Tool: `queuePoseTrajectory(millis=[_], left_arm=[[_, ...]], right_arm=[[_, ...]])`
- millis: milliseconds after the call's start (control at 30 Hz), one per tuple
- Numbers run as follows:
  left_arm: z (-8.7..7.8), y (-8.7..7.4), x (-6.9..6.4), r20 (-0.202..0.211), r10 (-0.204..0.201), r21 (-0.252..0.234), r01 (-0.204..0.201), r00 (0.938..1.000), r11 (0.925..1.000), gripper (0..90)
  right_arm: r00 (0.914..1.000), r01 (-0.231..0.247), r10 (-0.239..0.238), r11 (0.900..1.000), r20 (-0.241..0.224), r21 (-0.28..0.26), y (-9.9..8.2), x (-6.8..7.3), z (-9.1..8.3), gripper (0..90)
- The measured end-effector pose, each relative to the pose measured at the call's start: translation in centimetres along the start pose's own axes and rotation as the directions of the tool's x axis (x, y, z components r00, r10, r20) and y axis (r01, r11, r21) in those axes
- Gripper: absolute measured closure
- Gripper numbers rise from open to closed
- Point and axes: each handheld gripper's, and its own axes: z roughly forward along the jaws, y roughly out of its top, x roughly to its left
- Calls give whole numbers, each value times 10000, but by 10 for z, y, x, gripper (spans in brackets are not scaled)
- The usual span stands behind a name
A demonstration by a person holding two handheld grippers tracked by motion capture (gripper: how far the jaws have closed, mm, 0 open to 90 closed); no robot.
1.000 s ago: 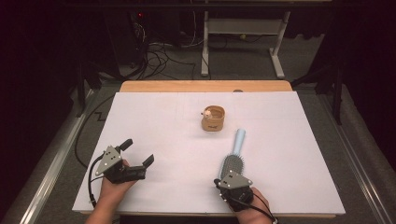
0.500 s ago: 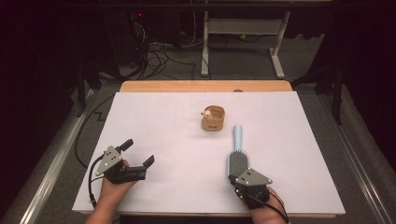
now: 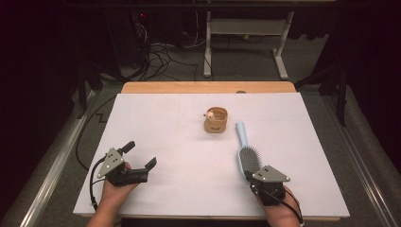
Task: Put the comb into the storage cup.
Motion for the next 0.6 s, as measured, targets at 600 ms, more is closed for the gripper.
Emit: queuePoseTrajectory(millis=[600], left_arm=[[5, -2, 2, 184, -197, 352, 190, 9996, 9992, 0]], right_arm=[[9950, -823, 830, 9965, 560, -136, -6, -35, -4, 900]])
